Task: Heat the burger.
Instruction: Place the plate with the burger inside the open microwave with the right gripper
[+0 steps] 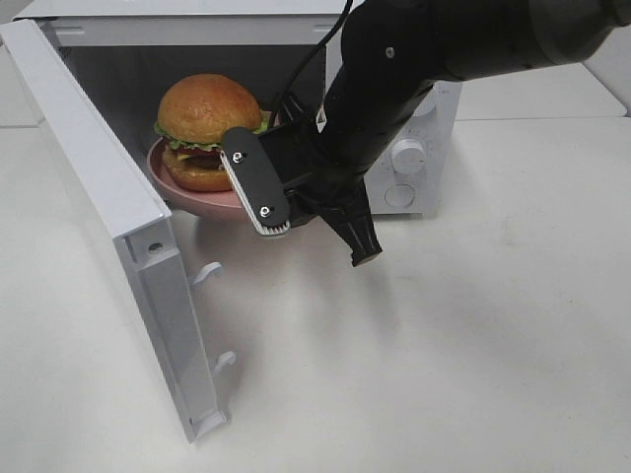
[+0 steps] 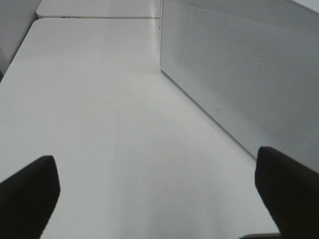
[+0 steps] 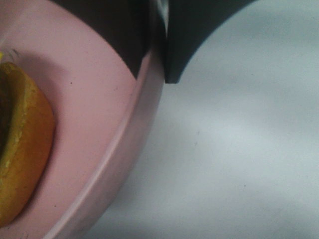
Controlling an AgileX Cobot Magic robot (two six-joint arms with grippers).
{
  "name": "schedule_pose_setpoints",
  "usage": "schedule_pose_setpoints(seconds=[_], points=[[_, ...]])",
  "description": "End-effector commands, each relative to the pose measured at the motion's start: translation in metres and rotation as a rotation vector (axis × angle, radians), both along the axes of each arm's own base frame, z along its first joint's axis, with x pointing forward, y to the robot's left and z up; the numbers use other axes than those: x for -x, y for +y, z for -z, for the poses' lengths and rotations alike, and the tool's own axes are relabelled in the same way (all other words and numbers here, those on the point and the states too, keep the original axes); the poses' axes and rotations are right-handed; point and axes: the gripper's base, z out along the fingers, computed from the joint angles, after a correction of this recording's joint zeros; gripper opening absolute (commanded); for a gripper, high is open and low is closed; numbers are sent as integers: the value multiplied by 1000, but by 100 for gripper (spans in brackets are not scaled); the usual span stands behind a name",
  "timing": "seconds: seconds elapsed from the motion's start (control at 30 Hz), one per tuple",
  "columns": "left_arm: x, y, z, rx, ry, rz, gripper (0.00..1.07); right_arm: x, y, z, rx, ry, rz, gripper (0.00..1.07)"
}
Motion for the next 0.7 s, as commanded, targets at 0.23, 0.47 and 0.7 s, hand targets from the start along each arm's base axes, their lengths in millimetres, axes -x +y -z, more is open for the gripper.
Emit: schedule_pose_setpoints(seconds=[0.23, 0.47, 0.7], points=[[2, 0, 0, 4, -28, 6, 100, -24, 11, -10, -25, -88, 18, 0], [2, 0, 0, 4, -28, 6, 100, -40, 22, -10, -33, -112, 31, 0], [2, 0, 0, 4, -28, 6, 100, -53, 29, -6, 5, -126, 21, 0]])
